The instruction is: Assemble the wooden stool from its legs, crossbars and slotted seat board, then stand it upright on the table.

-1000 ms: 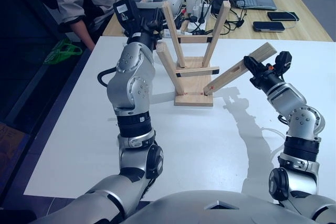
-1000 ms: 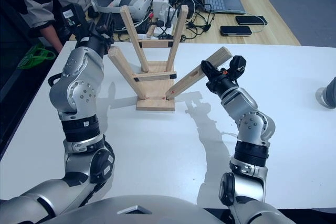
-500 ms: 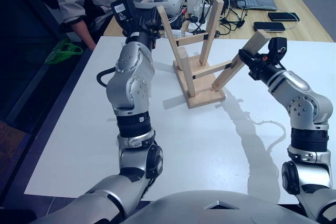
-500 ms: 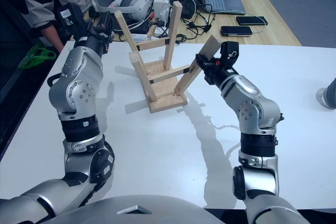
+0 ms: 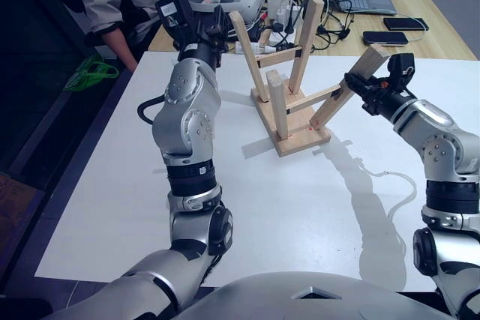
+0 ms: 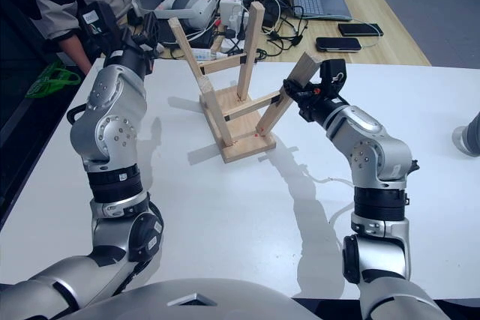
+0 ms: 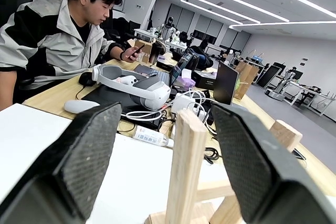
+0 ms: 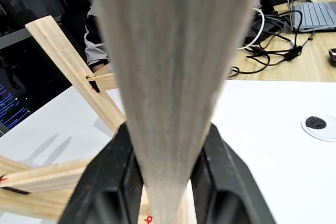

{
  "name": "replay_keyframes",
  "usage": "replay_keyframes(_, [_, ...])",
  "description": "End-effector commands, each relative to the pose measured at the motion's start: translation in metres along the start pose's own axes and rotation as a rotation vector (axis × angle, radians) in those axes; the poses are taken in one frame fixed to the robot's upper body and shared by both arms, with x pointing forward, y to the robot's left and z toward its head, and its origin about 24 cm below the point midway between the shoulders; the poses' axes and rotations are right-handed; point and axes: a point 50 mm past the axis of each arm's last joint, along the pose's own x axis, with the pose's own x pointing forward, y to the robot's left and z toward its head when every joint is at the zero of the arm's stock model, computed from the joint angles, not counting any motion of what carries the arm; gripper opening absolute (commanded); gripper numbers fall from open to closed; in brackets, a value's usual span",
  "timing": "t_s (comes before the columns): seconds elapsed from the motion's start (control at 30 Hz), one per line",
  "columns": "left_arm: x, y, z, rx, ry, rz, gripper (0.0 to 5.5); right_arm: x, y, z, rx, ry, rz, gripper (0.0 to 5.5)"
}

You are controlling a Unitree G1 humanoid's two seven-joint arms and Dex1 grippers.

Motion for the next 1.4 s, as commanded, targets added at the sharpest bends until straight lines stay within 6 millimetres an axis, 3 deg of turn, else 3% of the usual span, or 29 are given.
replay_keyframes(0.03, [-0.002,-0.004,-0.001,-0.001,-0.015,0.000,3.16,-0.004,-0.022,-0.008,0.049,0.122,-0.077,0.99])
replay_keyframes(0.2, [-0.004,-0.006,-0.004,-0.006,-0.025,0.002,3.16,-0.001,-0.027,0.006,0.021,0.146,-0.054,0.99])
replay_keyframes(0.5, [-0.008,-0.009,-0.008,-0.001,-0.026,0.005,3.16,0.005,-0.015,0.009,-0.127,0.205,0.046,0.99])
replay_keyframes(0.87, [-0.006,-0.014,-0.002,0.021,-0.041,-0.015,3.16,0.003,-0.013,-0.005,-0.130,0.220,0.052,0.99])
replay_keyframes(0.9, [-0.005,-0.014,-0.001,0.021,-0.043,-0.019,3.16,0.005,-0.012,-0.005,-0.119,0.209,0.050,1.37])
replay_keyframes(1.0, [-0.004,-0.016,-0.001,0.023,-0.041,-0.030,3.16,0.009,-0.008,-0.006,-0.090,0.185,0.056,1.46])
replay_keyframes(1.4, [0.000,-0.018,0.001,0.043,-0.036,-0.059,3.16,0.008,-0.010,-0.046,-0.236,0.347,0.048,1.46])
